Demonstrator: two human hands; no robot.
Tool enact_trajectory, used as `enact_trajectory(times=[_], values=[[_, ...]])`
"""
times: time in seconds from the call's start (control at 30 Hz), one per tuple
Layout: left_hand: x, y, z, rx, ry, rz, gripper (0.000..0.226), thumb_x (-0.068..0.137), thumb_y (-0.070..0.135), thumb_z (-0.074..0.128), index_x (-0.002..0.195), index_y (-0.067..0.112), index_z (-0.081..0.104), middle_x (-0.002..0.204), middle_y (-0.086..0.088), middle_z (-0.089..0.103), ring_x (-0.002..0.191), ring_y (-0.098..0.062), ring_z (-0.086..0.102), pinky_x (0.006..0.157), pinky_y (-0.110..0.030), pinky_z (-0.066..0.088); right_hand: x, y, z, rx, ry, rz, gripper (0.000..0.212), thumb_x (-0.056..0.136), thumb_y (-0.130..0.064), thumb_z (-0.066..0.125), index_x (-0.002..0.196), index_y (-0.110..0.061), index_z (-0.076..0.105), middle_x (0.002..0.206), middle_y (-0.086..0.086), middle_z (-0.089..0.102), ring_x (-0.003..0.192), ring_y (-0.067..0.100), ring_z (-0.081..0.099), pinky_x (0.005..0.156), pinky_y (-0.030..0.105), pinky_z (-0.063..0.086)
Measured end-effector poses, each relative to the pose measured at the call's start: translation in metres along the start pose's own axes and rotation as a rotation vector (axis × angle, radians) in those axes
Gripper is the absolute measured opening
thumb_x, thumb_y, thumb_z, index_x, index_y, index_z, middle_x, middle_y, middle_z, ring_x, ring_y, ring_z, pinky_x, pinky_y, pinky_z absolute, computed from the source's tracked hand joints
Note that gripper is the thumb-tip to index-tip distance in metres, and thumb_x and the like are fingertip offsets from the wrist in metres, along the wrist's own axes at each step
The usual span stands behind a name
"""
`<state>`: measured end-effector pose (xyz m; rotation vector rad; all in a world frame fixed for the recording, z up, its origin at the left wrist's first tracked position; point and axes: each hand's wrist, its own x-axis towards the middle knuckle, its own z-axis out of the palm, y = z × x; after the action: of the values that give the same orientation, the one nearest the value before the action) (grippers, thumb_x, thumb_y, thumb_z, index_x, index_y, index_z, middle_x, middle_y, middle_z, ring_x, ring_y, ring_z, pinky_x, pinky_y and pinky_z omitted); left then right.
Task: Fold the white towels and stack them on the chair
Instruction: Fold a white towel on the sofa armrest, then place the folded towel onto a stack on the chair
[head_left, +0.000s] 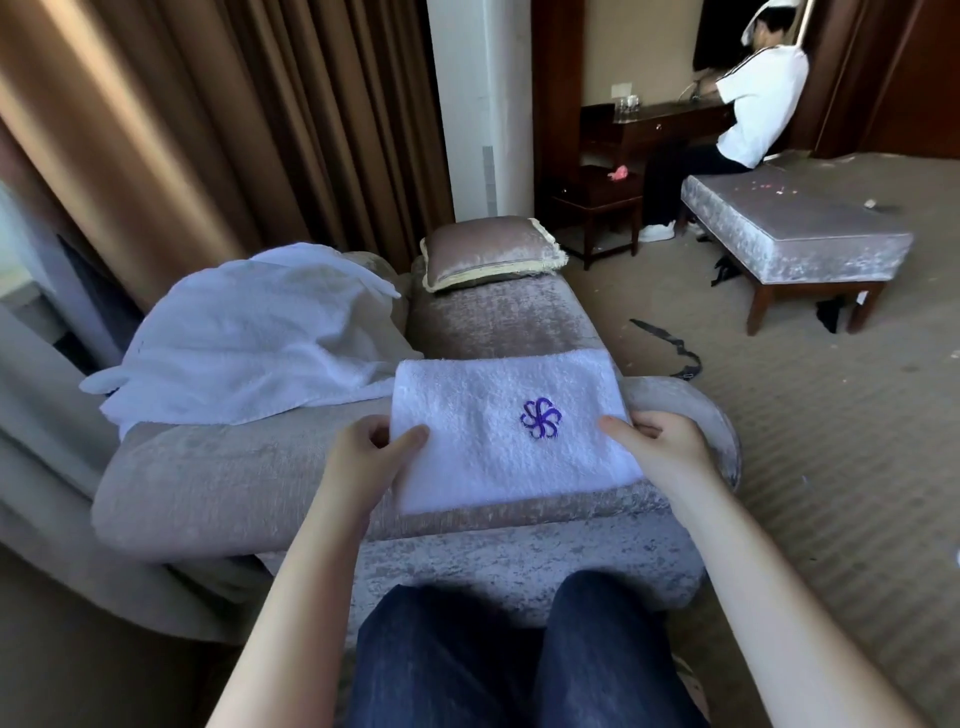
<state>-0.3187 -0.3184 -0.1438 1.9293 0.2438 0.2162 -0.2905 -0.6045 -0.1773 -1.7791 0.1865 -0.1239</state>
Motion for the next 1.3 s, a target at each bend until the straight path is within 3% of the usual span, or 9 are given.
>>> enact_trajectory(times=[0.07, 0.1, 0.17, 0.33, 0.43, 0.7, 1.0, 1.17, 1.3], values=[[-0.007, 0.0, 0.001, -0.061, -0.028, -0.017, 0.014, 0.088, 0.019, 0.07, 0.09, 0.008, 0.062, 0.087, -0.003, 0.067, 0.077, -0.019, 0.063, 0.064, -0.031, 0.05, -0.009, 0.003, -0.002, 0.059, 0.02, -0.012, 0.064, 0.072, -0.042, 0.076, 0.098, 0.014, 0.057, 0.104, 0.034, 0.058, 0.077, 0.039, 0.061, 0.07, 0.033, 0.035], [-0.011, -0.001, 0.002, -0.085, -0.043, -0.028, 0.013, 0.088, 0.018, 0.07, 0.096, 0.012, 0.061, 0.094, -0.004, 0.069, 0.084, -0.021, 0.067, 0.068, -0.034, 0.054, -0.013, 0.004, -0.004, 0.085, 0.03, -0.018, 0.052, 0.076, -0.035, 0.076, 0.096, 0.011, 0.06, 0.102, 0.033, 0.061, 0.081, 0.041, 0.061, 0.07, 0.033, 0.037], [-0.018, -0.002, 0.006, -0.115, -0.073, -0.046, 0.018, 0.087, 0.018, 0.071, 0.102, 0.014, 0.06, 0.096, -0.006, 0.073, 0.087, -0.023, 0.07, 0.071, -0.038, 0.057, -0.022, 0.006, -0.008, 0.146, 0.054, -0.003, 0.024, 0.083, -0.023, 0.074, 0.089, -0.001, 0.066, 0.092, 0.024, 0.067, 0.08, 0.028, 0.059, 0.071, 0.033, 0.042], [-0.033, 0.001, 0.025, -0.14, -0.128, -0.059, 0.022, 0.086, 0.022, 0.073, 0.102, 0.013, 0.061, 0.097, -0.006, 0.073, 0.09, -0.025, 0.07, 0.079, -0.045, 0.058, -0.045, 0.009, -0.033, 0.212, 0.123, 0.0, 0.006, 0.084, -0.02, 0.074, 0.086, -0.017, 0.068, 0.09, 0.007, 0.07, 0.083, 0.018, 0.062, 0.074, 0.032, 0.047], [-0.042, 0.003, 0.045, -0.161, -0.18, -0.051, 0.021, 0.086, 0.022, 0.073, 0.102, 0.014, 0.061, 0.097, -0.006, 0.073, 0.089, -0.025, 0.07, 0.075, -0.043, 0.059, -0.059, 0.015, -0.054, 0.206, 0.156, 0.015, 0.009, 0.085, -0.023, 0.073, 0.091, -0.023, 0.066, 0.091, -0.002, 0.068, 0.083, 0.013, 0.062, 0.073, 0.026, 0.047], [-0.074, 0.013, 0.109, -0.188, -0.395, 0.004, 0.019, 0.087, 0.016, 0.071, 0.102, 0.013, 0.06, 0.093, -0.006, 0.074, 0.085, -0.023, 0.071, 0.063, -0.031, 0.053, -0.111, 0.043, -0.122, 0.176, 0.333, 0.096, 0.014, 0.089, -0.012, 0.065, 0.102, -0.018, 0.065, 0.093, -0.003, 0.065, 0.081, 0.009, 0.059, 0.062, 0.018, 0.043], [-0.102, 0.038, 0.167, -0.2, -0.604, 0.064, 0.02, 0.087, 0.021, 0.071, 0.104, 0.018, 0.061, 0.097, -0.004, 0.072, 0.09, -0.022, 0.069, 0.065, -0.03, 0.05, -0.171, 0.053, -0.179, 0.183, 0.521, 0.152, 0.025, 0.088, -0.014, 0.061, 0.112, -0.021, 0.064, 0.106, -0.005, 0.066, 0.094, 0.011, 0.062, 0.069, 0.023, 0.044], [-0.123, 0.051, 0.202, -0.199, -0.741, 0.101, 0.02, 0.087, 0.021, 0.071, 0.105, 0.017, 0.062, 0.095, -0.004, 0.072, 0.087, -0.021, 0.069, 0.063, -0.029, 0.052, -0.214, 0.057, -0.205, 0.183, 0.646, 0.143, 0.02, 0.089, -0.013, 0.062, 0.101, -0.028, 0.065, 0.107, -0.004, 0.067, 0.097, 0.012, 0.064, 0.073, 0.025, 0.048], [-0.15, 0.059, 0.232, -0.208, -0.852, 0.122, 0.024, 0.087, 0.021, 0.072, 0.107, 0.014, 0.062, 0.097, -0.004, 0.072, 0.087, -0.02, 0.07, 0.056, -0.023, 0.051, -0.251, 0.066, -0.229, 0.178, 0.774, 0.148, 0.026, 0.088, -0.013, 0.063, 0.112, -0.022, 0.065, 0.109, -0.001, 0.068, 0.098, 0.015, 0.065, 0.073, 0.026, 0.049]])
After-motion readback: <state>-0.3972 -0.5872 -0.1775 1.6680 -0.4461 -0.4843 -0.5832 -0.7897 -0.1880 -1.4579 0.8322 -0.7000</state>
